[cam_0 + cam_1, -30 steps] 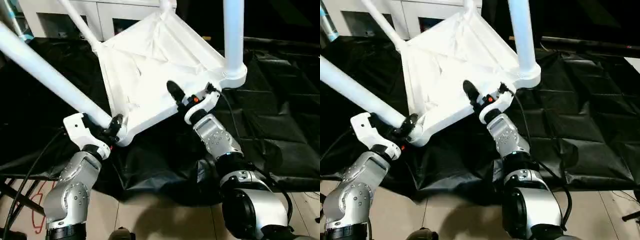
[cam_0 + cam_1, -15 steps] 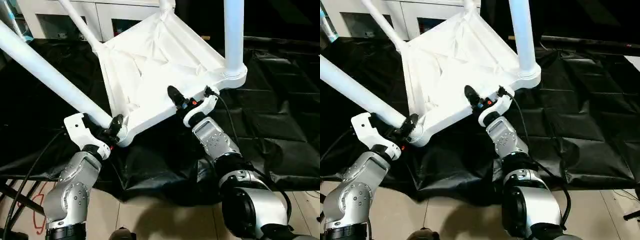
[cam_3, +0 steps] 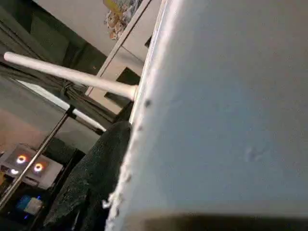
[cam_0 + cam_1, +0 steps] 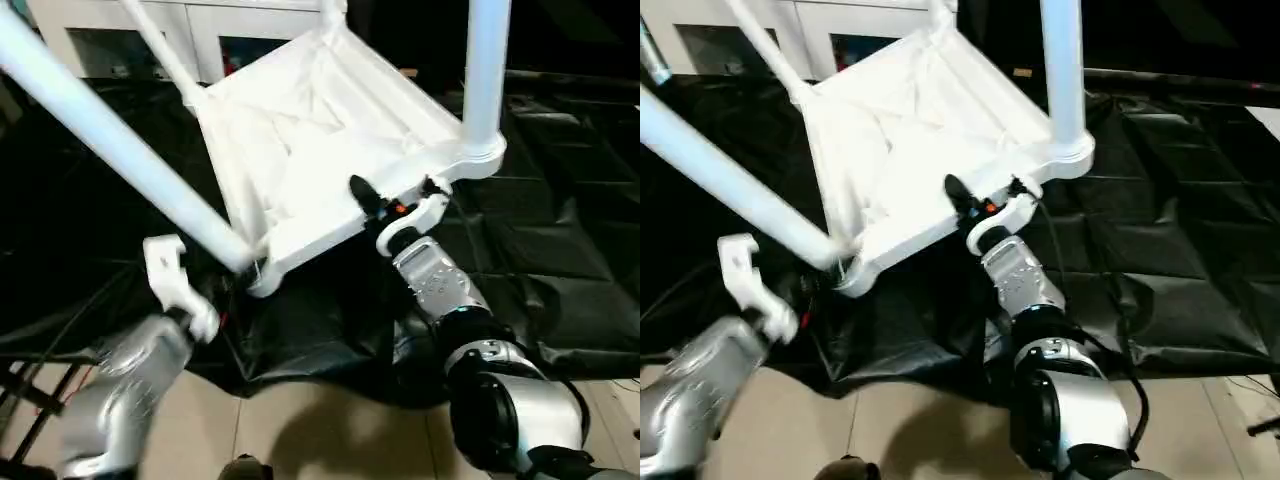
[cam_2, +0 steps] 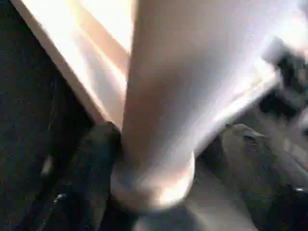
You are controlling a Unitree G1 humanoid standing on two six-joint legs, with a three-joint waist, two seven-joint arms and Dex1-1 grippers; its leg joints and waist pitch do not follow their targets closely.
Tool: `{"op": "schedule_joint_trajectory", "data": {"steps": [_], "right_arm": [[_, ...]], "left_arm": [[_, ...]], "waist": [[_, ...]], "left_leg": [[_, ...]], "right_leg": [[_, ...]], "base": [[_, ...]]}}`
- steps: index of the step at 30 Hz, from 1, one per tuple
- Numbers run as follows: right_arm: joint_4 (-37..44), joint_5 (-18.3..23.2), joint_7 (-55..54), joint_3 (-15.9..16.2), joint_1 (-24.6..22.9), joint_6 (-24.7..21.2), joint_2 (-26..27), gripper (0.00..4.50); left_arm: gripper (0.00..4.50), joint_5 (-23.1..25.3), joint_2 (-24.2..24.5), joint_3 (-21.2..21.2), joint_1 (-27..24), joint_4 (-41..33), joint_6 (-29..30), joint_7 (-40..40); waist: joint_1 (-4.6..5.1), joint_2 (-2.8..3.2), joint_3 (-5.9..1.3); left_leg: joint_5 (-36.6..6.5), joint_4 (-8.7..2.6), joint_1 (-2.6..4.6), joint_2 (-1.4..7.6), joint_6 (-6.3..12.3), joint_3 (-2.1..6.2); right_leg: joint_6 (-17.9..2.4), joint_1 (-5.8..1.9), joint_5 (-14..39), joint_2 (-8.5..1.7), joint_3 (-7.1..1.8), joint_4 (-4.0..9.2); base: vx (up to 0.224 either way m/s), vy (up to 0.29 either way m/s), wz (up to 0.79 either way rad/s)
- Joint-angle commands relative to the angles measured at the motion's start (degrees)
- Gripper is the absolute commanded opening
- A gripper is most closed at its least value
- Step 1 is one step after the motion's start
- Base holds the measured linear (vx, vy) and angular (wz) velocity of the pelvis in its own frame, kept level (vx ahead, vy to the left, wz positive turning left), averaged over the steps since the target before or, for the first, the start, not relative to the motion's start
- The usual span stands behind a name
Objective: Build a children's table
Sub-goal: Flip table
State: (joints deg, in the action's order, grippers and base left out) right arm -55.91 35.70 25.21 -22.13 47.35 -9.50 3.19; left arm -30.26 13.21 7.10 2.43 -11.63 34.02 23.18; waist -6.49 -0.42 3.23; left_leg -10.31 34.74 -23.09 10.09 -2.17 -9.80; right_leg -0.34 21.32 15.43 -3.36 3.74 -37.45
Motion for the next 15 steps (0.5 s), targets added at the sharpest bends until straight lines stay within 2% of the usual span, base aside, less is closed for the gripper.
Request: {"op": "schedule_joint_trajectory", "data": {"steps": [1, 5, 6, 7, 10, 11, 14, 15], "right_arm": [[4.0, -2.7, -3.0, -0.1, 2.2, 3.3, -2.6, 2.15], [5.3, -4.1, -4.6, 0.0, 2.1, 4.6, -3.8, 2.15], [5.9, -4.3, -5.5, -0.1, 2.1, 5.1, -4.3, 2.15], [7.1, -4.8, -6.6, -0.2, 2.1, 5.9, -5.0, 2.15], [9.3, -6.2, -8.2, 0.5, 1.8, 6.2, -6.5, 2.14], [9.8, -6.7, -8.5, 0.8, 1.6, 6.1, -6.8, 2.14], [11.7, -9.9, -10.1, 3.2, 0.8, 3.6, -8.7, 2.14], [13.0, -11.4, -11.1, 4.1, 0.3, 3.0, -9.4, 2.14]], "left_arm": [[4.22, 2.1, 2.3, -3.1, -1.1, -2.3, 0.1, 3.7], [4.47, 3.2, 3.6, -4.3, -1.6, -3.2, -1.6, 5.5], [4.47, 3.7, 4.1, -5.2, -1.7, -3.3, -2.2, 5.8], [4.47, 5.7, 4.7, -6.9, -1.8, -3.1, -4.0, 5.7], [4.50, 9.5, 5.1, -9.1, -0.9, -2.5, -8.3, 5.3], [4.50, 10.4, 5.1, -9.5, -0.5, -2.3, -9.2, 5.0], [4.50, 13.3, 6.2, -11.1, 1.0, -2.6, -12.8, 6.1], [4.50, 13.5, 6.3, -11.3, 1.7, -3.5, -13.5, 6.9]], "waist": [[0.07, 1.00, -4.58], [-0.32, 1.28, -4.34], [-0.39, 1.62, -4.35], [-0.43, 1.68, -4.27], [-0.69, 1.61, -4.19], [-0.79, 1.41, -4.17], [-1.01, 1.58, -4.15], [-0.93, 1.23, -4.14]], "left_leg": [[1.2, -3.03, 2.06, 3.52, 3.92, 0.95], [-2.0, -3.44, 2.36, 3.65, 1.63, 0.80], [-2.9, -3.51, 2.29, 3.57, 0.74, 0.84], [-3.6, -3.67, 2.22, 3.54, 0.19, 0.92], [-5.8, -3.85, 2.26, 3.50, -0.81, 0.81], [-6.0, -3.88, 2.26, 3.50, -0.93, 0.80], [-6.7, -4.06, 2.18, 3.43, -1.67, 0.92], [-6.5, -4.10, 2.04, 3.35, -1.87, 0.92]], "right_leg": [[-14.4, -2.37, -15.6, -4.89, -2.74, 2.81], [-13.8, -2.02, -11.7, -4.82, -2.77, 3.16], [-13.4, -2.10, -11.0, -4.88, -2.78, 3.14], [-12.7, -2.12, -10.1, -4.79, -2.76, 3.34], [-11.4, -2.03, -7.4, -4.86, -2.92, 3.77], [-11.1, -2.06, -7.0, -4.87, -2.99, 3.83], [-10.1, -1.94, -5.2, -4.82, -2.94, 3.93], [-9.8, -2.02, -4.9, -4.81, -2.94, 3.88]], "base": [[0.000, 0.000, 0.00], [0.000, 0.000, 0.00], [0.000, 0.000, 0.00], [0.000, 0.000, 0.00], [0.000, 0.000, 0.00], [0.000, 0.000, 0.00], [0.000, 0.000, 0.00], [0.000, 0.000, 0.00]]}}
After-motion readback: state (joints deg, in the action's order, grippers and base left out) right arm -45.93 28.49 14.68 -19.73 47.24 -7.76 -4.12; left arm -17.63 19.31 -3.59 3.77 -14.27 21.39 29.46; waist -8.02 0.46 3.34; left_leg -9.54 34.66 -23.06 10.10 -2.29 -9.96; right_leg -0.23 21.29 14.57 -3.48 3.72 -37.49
